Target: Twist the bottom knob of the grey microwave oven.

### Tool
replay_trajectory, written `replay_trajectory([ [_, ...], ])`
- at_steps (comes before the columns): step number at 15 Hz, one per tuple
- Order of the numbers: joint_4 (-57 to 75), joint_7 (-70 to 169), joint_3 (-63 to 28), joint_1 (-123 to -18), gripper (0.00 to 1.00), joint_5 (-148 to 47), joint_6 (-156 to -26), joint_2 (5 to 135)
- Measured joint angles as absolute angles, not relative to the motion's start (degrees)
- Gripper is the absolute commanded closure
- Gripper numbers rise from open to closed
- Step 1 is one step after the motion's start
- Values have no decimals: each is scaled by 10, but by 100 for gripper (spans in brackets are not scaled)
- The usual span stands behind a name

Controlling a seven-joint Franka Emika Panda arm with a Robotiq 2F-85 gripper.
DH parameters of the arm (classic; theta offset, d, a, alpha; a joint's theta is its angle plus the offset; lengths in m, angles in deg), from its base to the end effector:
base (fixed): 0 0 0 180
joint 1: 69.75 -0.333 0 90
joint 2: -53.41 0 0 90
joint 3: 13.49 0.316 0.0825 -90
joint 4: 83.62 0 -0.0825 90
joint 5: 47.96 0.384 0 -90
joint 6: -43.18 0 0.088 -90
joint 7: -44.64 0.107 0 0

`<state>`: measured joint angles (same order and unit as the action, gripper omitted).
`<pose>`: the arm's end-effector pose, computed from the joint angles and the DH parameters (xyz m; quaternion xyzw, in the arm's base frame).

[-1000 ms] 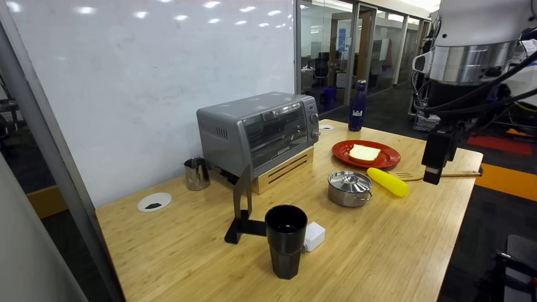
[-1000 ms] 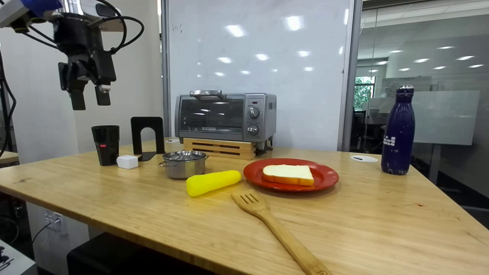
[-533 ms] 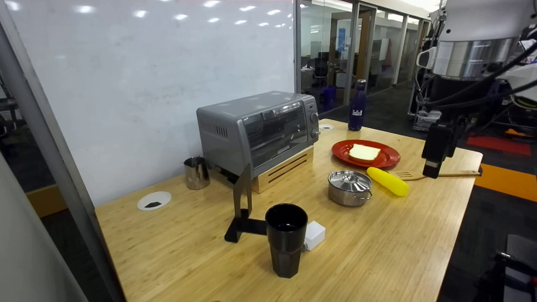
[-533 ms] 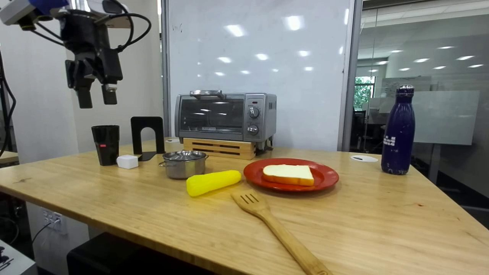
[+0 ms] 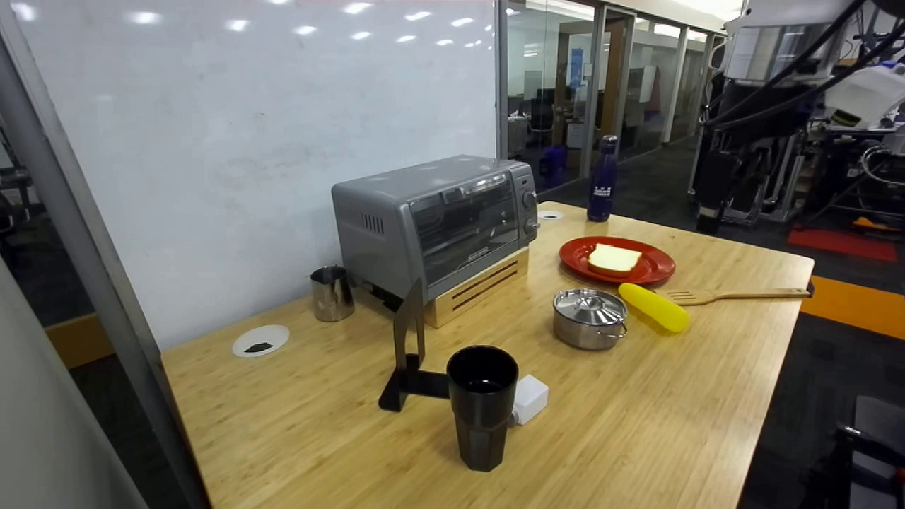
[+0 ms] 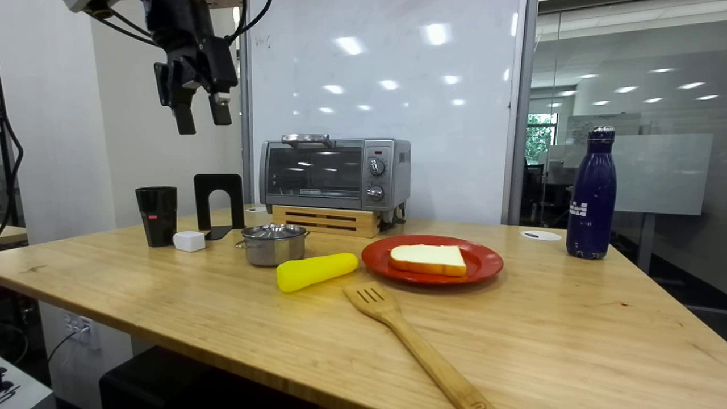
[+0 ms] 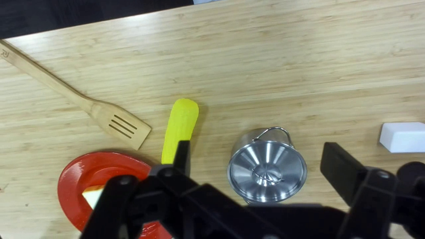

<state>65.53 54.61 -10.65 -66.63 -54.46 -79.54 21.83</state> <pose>0.3808 -0.0066 0.4423 0.9951 -0.0637 0.0491 0.0582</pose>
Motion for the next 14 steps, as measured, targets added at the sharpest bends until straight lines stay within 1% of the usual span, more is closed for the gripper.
replay_trajectory([
  [8,654,549,-104,-666,0,-545,-797,221],
  [11,635,551,-126,-650,0,-554,-809,223],
  [14,601,539,-168,-626,0,-556,-827,232],
])
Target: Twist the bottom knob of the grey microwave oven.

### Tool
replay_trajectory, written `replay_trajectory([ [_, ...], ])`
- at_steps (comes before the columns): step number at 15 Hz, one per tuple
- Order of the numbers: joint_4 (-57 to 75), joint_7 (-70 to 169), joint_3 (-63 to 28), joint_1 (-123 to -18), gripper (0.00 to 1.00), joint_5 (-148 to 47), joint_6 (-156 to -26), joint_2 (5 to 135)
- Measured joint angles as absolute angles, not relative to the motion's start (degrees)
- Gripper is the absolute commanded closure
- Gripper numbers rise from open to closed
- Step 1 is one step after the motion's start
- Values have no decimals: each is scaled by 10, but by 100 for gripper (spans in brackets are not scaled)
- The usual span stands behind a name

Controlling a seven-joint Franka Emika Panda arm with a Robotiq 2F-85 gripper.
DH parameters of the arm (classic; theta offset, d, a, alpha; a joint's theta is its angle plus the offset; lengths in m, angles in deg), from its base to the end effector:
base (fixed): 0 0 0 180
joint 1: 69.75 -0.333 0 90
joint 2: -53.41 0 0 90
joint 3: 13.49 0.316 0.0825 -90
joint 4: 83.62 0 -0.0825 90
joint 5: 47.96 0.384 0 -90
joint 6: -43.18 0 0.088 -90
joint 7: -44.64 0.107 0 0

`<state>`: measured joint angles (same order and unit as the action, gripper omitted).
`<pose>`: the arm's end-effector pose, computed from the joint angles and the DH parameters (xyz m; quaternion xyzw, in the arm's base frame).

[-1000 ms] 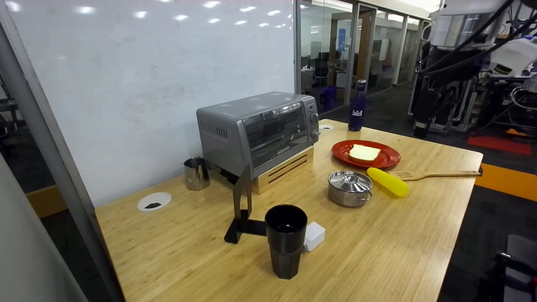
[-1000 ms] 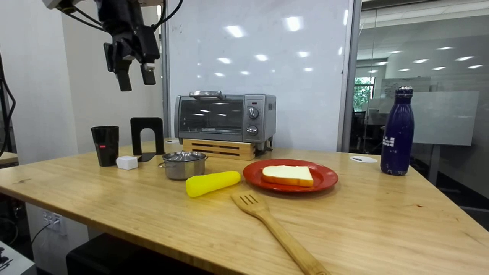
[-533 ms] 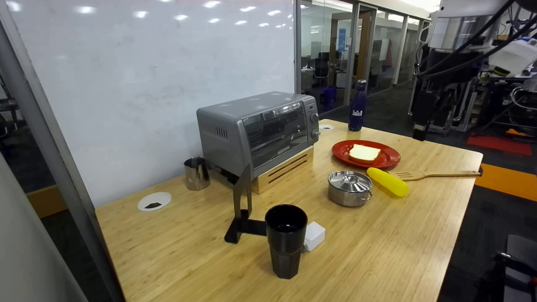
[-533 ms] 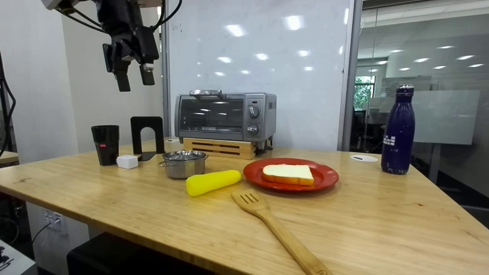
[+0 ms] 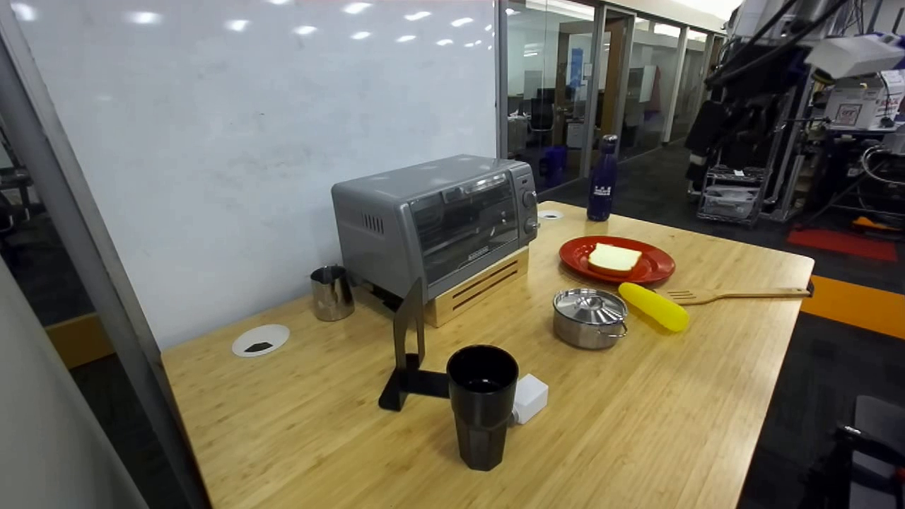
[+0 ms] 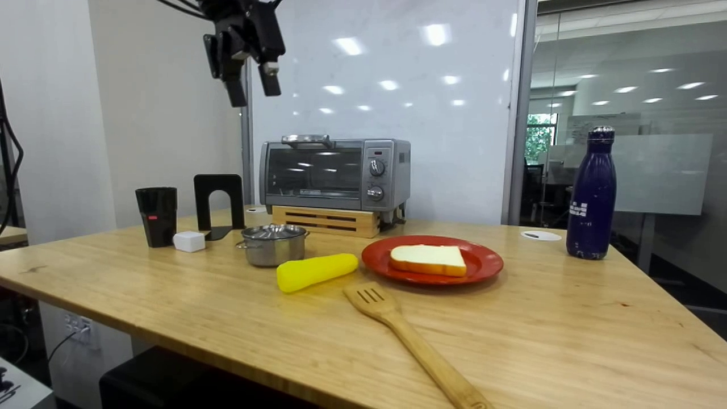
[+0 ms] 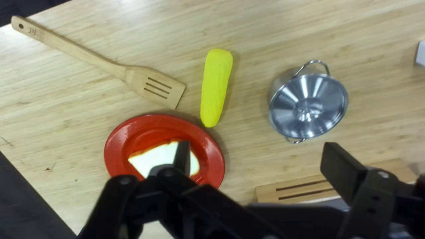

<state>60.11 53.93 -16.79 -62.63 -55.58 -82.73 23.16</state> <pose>0.3986 -0.0793 0.4844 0.9840 -0.1351 0.1079 0.0440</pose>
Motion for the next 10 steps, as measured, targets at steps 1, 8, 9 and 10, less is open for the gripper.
replay_trajectory([
  [1,590,534,-185,-621,0,-551,-837,238],
  [8,561,287,-365,-664,0,-304,-972,300],
  [9,554,239,-405,-691,0,-252,-974,312],
  [10,547,193,-448,-724,0,-202,-974,324],
])
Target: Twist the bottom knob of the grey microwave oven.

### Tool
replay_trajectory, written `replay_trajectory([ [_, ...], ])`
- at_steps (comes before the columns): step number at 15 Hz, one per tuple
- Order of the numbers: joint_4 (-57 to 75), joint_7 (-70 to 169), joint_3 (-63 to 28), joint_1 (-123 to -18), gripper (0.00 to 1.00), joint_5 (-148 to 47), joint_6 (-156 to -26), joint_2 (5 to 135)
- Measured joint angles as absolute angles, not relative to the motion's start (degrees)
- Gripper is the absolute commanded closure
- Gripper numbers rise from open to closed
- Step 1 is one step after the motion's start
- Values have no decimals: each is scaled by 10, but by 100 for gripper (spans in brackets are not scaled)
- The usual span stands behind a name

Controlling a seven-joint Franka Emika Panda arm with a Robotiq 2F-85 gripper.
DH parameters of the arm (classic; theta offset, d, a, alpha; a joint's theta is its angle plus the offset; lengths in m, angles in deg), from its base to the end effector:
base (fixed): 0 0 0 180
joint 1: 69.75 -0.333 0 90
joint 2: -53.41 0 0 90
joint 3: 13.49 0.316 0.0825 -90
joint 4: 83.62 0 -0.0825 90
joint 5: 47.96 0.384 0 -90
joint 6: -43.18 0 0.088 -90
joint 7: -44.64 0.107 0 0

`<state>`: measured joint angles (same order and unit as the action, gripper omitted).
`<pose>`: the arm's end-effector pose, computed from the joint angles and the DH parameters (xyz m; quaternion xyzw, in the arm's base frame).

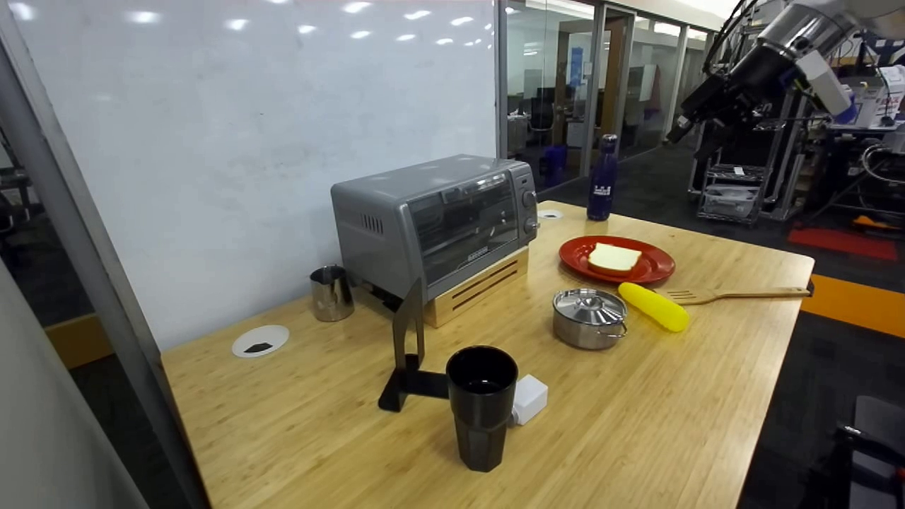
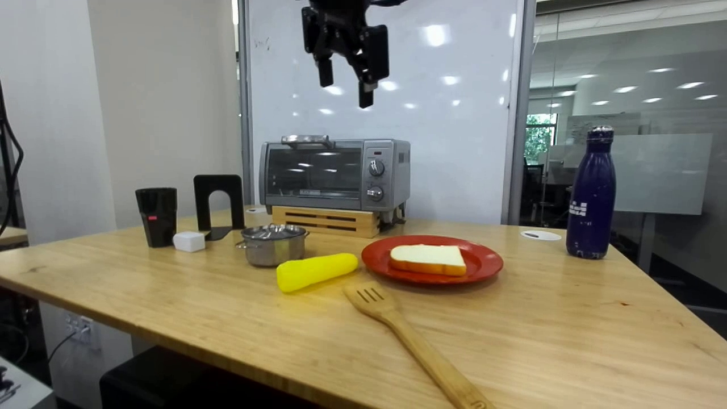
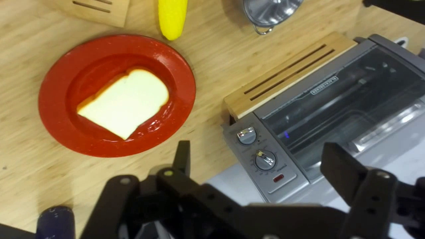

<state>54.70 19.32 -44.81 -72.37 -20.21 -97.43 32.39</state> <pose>0.4102 -0.2371 0.4656 -0.9315 0.1843 -0.2606 0.1743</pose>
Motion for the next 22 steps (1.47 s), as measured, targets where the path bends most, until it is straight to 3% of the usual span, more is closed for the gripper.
replay_trajectory([
  [4,503,17,-616,-851,0,-3,-915,366],
  [9,431,-99,-800,-978,0,139,-707,432],
  [19,418,-99,-795,-975,0,149,-683,446],
  [22,400,-100,-841,-995,0,207,-649,480],
])
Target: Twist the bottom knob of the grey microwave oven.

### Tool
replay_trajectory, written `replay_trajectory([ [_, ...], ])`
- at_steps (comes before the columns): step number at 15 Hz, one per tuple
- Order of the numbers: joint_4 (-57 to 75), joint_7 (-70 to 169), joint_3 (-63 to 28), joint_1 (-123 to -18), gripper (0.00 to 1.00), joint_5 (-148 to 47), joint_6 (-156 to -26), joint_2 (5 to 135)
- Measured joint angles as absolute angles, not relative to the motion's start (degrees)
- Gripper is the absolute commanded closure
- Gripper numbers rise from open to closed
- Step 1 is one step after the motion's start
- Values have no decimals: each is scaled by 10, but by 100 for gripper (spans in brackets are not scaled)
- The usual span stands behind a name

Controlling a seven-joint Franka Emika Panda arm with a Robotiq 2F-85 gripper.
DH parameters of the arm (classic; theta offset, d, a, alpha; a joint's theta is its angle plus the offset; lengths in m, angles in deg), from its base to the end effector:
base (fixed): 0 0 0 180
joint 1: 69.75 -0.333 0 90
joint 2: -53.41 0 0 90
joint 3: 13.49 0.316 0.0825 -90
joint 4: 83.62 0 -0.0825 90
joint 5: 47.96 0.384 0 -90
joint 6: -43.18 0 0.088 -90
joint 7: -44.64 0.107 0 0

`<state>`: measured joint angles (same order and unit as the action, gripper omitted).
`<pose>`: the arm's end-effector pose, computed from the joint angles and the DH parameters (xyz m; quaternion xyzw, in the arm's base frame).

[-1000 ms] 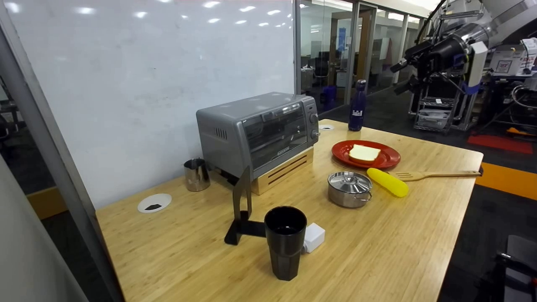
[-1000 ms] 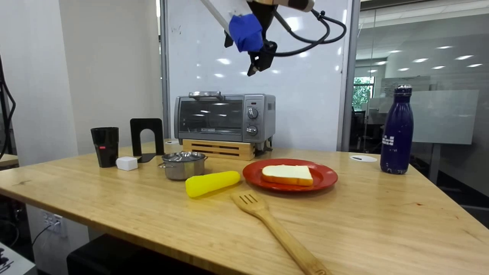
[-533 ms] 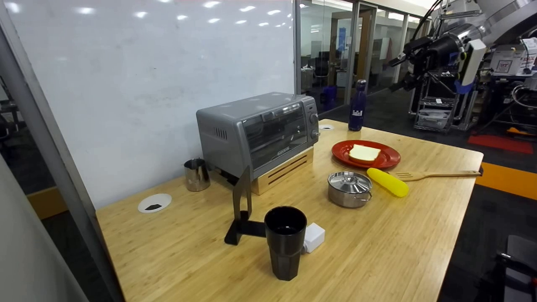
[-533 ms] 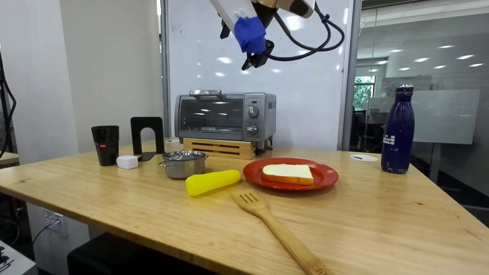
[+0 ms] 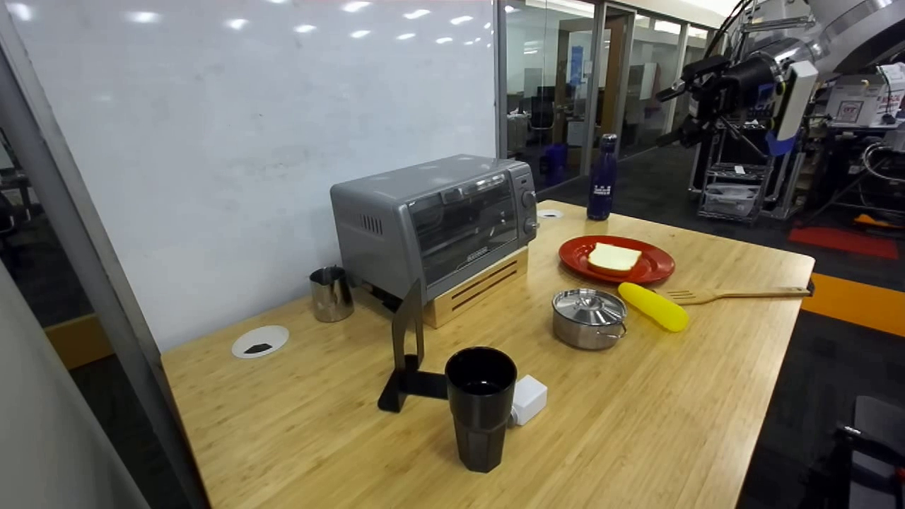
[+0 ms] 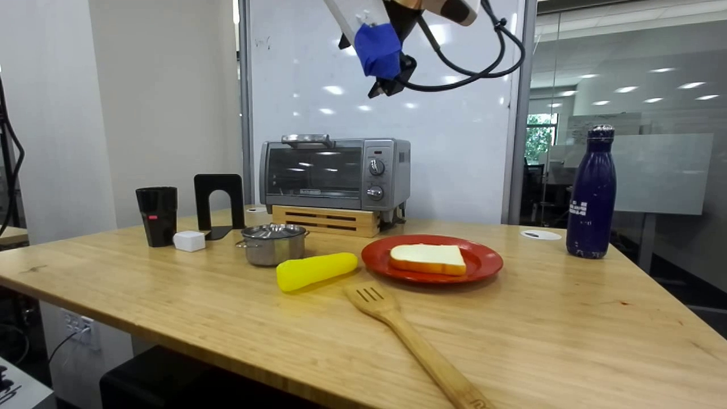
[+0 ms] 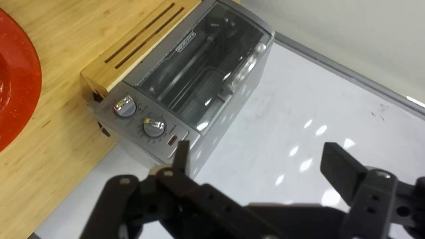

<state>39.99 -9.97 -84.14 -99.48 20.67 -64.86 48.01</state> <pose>0.4382 -0.2994 0.4402 -0.8186 0.1358 -0.3312 0.4491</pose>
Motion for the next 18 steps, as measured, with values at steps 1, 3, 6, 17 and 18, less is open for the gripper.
replay_trajectory([
  [1,390,-100,-863,-1000,0,238,-626,503],
  [3,373,-100,-893,-1000,0,304,-572,557],
  [6,351,-81,-882,-957,0,382,-498,641],
  [17,69,-51,-562,-622,0,451,-459,877],
  [18,40,-45,-525,-593,0,443,-452,880],
])
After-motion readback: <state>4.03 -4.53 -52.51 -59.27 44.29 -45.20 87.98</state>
